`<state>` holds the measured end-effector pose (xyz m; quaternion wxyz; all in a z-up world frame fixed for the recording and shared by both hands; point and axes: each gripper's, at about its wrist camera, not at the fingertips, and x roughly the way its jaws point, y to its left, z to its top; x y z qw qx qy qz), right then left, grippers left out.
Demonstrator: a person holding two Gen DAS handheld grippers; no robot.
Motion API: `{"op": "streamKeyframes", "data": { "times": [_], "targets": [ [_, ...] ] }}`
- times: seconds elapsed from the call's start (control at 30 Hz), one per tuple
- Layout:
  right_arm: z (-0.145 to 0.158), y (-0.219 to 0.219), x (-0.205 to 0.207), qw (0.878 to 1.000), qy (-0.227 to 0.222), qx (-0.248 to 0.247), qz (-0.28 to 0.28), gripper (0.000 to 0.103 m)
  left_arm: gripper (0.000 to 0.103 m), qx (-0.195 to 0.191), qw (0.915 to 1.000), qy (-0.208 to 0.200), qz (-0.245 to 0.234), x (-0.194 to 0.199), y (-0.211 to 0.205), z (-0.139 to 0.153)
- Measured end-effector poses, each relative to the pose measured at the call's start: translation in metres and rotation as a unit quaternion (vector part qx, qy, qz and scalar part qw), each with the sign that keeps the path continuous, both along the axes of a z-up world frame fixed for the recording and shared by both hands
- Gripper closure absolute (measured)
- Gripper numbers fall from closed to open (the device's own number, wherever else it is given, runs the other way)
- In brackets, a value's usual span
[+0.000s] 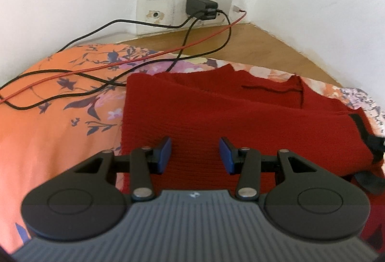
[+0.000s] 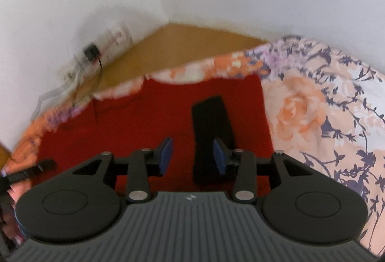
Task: Fold small clothes
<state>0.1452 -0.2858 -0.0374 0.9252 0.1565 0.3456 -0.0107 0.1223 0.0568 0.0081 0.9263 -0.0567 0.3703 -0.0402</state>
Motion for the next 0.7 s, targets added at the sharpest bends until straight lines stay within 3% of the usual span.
{"op": "streamKeyframes", "data": {
  "times": [0.1,0.23,0.43,0.7],
  "targets": [
    [-0.017,-0.003,0.000,1.000,-0.009,-0.011,0.005,0.057,0.057,0.006,1.0000,-0.001,0.005,0.000,-0.002,-0.001],
    [-0.016,-0.001,-0.003,1.000,-0.012,-0.018,0.014,0.052,0.057,0.008,0.9998,0.005,0.019,-0.005,-0.004,0.004],
    [-0.003,-0.004,-0.018,0.999,-0.013,0.010,0.031,0.035,0.057,0.010,0.9991,0.012,0.039,-0.028,-0.008,0.014],
    [0.021,0.009,-0.057,0.998,-0.012,0.011,0.054,0.026,0.057,0.037,0.9980,0.028,0.042,-0.067,-0.010,0.033]
  ]
}}
